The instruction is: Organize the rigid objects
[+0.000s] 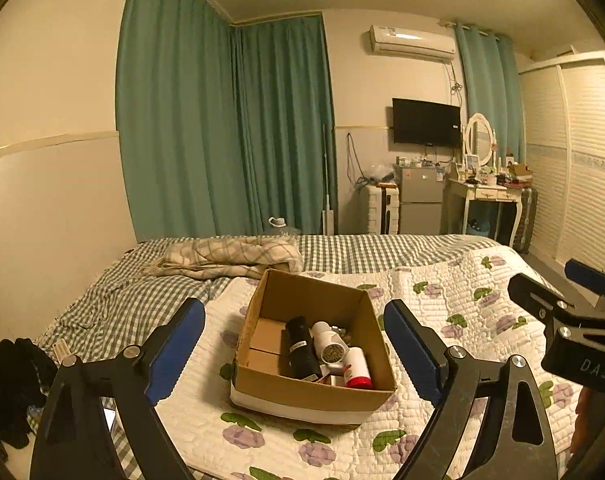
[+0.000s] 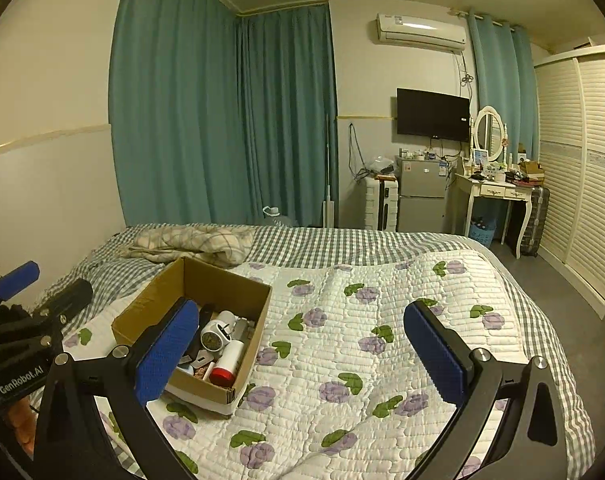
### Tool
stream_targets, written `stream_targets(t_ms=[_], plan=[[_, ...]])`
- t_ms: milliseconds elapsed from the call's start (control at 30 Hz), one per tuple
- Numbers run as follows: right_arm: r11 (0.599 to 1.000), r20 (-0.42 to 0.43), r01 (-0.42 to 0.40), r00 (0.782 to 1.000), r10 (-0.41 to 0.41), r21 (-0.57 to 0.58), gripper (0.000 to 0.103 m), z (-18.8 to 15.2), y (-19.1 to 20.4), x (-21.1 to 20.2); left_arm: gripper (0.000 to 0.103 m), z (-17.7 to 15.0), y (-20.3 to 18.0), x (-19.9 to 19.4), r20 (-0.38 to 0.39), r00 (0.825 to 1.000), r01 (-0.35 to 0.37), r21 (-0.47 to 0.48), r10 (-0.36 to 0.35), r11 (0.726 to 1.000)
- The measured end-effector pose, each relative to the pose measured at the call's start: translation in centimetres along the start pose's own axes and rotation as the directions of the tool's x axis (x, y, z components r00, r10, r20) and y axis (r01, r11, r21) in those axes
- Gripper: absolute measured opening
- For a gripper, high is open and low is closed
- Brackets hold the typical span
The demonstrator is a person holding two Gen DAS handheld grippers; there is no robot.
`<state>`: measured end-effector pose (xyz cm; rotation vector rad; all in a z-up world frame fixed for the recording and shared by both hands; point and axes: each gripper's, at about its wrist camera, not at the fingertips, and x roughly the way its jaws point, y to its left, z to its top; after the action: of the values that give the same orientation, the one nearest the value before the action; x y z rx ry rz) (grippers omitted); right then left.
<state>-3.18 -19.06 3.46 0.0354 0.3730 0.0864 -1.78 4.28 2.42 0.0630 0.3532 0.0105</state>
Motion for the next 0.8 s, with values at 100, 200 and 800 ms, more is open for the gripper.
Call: stream_targets(t_ms=[100, 200, 800], plan=[[1.000, -0.002, -0.001, 1.000, 0.001, -0.003, 0.103, -0.03, -0.02, -0.02, 0.094, -0.01, -0.11, -0.12, -0.001, 1.000, 0.000, 0.004, 0.000, 1.000], [1.000, -0.008, -0.001, 1.000, 0.001, -0.009, 0.103, -0.11, -0.02, -0.15, 0.094, -0.01, -0.11, -0.36, 0.008, 1.000, -0.028, 0.006, 0.028, 1.000], [1.000, -0.027, 0.003, 1.000, -0.004, -0.025, 0.103, -0.44, 0.75, 0.17, 0.094, -0.45, 0.41, 0.01, -0.018, 1.000, -0.004, -0.011, 0.004, 1.000]])
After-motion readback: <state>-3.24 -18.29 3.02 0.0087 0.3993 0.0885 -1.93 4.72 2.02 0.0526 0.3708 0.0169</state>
